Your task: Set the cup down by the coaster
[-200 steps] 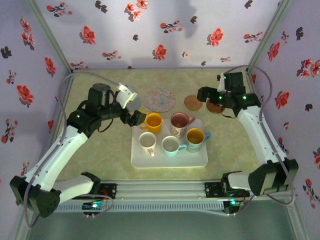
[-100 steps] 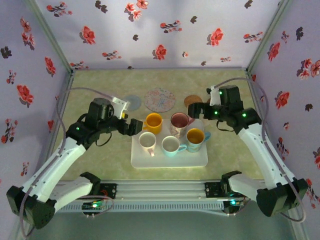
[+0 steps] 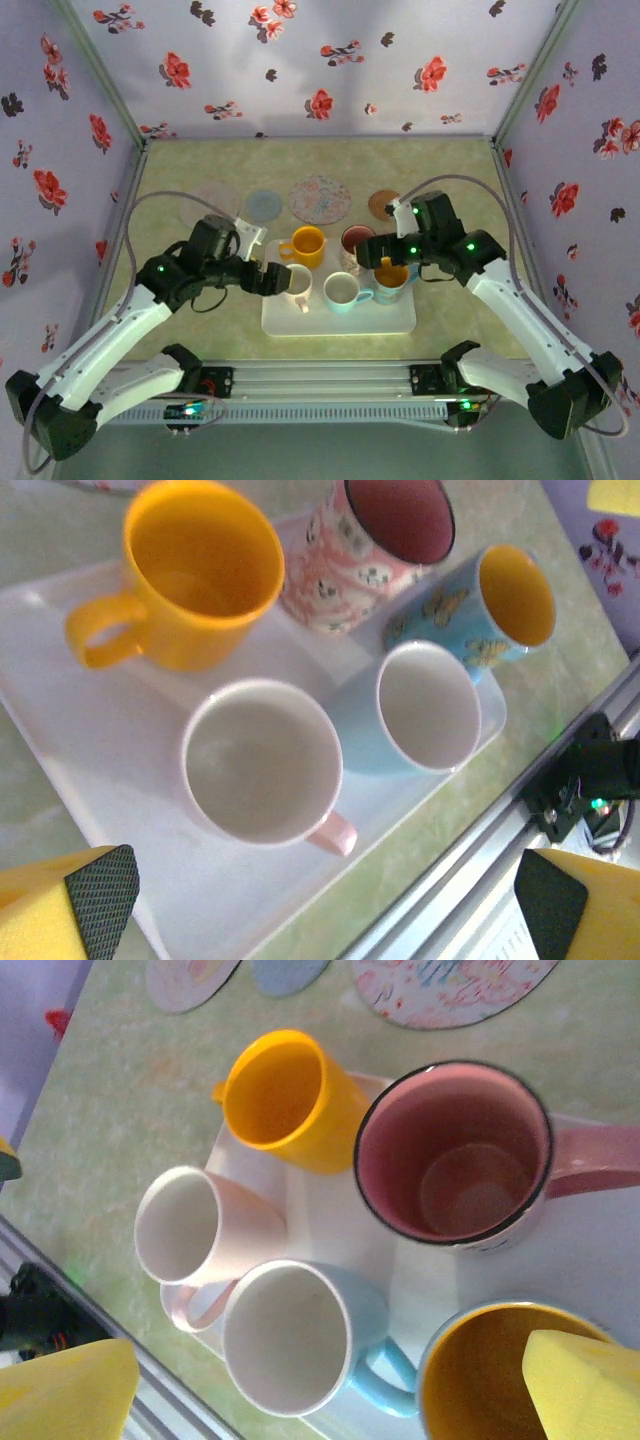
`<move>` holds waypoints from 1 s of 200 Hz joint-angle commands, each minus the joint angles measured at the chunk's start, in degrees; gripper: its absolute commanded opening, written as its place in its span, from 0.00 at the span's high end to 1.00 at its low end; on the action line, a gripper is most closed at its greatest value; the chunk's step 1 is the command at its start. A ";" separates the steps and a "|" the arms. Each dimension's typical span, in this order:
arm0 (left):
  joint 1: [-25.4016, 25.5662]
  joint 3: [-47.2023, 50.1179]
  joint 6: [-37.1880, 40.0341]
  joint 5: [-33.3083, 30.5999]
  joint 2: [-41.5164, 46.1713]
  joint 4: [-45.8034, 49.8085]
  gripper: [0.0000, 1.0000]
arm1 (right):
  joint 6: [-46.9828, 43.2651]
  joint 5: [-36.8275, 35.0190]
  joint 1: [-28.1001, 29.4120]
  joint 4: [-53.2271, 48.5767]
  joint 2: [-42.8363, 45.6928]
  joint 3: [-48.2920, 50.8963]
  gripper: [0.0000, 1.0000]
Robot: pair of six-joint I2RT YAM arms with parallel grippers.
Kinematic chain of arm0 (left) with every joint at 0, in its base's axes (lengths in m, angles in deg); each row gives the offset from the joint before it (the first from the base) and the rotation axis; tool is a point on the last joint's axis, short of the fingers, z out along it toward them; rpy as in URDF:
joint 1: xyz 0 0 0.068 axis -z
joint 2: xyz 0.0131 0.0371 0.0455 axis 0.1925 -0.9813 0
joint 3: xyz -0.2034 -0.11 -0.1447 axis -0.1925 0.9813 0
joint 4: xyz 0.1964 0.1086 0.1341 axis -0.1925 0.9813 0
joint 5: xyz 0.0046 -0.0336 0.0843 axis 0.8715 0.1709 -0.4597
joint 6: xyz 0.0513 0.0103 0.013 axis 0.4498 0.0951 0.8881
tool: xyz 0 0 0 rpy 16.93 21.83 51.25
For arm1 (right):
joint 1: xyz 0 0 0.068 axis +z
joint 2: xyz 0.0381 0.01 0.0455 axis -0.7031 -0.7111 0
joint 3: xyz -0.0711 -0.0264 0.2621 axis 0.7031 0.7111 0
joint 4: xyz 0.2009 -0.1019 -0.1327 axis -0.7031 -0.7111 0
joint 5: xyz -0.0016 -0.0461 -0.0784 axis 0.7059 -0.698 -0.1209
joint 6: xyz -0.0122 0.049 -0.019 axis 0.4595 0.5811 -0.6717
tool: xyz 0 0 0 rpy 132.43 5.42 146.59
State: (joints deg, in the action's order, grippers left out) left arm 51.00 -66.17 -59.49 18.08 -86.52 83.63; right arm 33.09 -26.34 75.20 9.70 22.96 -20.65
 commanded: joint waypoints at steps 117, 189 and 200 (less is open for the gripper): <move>17.26 1.78 -18.68 -14.95 -11.29 2.76 0.00 | -4.21 -0.60 7.36 9.30 12.27 12.16 0.00; 18.37 -0.67 -22.02 -16.10 -20.28 2.31 0.01 | -9.83 2.21 9.31 10.32 15.62 16.81 0.00; 18.37 -1.21 -22.02 -16.10 -21.12 2.09 0.01 | -10.58 1.79 9.48 10.47 16.38 17.33 0.00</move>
State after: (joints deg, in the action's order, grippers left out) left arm 68.96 -64.81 -79.62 3.50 -105.93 86.32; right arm 26.23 -25.26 83.86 18.48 37.19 -4.60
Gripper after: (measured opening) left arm 0.995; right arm 0.996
